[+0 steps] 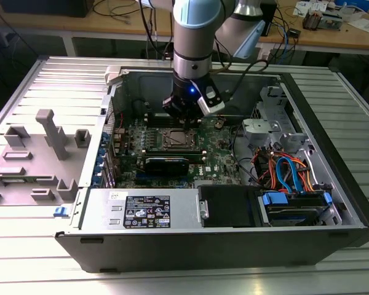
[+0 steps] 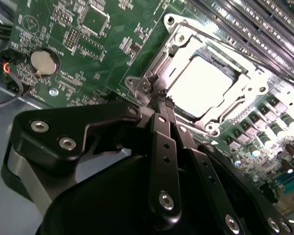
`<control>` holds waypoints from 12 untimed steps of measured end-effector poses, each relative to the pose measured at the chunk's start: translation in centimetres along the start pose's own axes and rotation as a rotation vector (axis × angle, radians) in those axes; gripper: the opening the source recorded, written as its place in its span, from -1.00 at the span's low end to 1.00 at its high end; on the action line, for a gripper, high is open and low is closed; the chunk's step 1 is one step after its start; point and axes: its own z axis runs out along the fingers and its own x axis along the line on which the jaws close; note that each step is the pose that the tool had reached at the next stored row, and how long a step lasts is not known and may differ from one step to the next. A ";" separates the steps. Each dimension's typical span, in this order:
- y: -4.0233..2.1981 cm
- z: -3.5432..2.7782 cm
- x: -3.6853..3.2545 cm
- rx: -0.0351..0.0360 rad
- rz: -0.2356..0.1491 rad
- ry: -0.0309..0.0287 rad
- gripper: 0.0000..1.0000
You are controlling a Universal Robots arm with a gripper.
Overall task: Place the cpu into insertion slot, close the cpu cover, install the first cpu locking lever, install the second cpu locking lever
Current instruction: 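Install the second cpu locking lever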
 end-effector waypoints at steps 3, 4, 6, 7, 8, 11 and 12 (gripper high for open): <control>0.02 -0.33 -0.01 0.0005 0.000 0.0000 -0.79; 0.03 -0.43 -0.02 0.0010 0.000 0.0000 -0.79; 0.01 -0.48 -0.01 0.0009 0.000 -0.0001 -0.79; -0.01 -0.50 -0.01 0.0011 0.000 0.0000 -0.79; -0.06 -0.50 -0.01 0.0011 0.000 0.0001 -0.79; -0.25 -0.51 0.00 0.0010 0.000 0.0000 -0.79; -0.40 -0.52 0.01 0.0011 0.000 0.0000 -0.79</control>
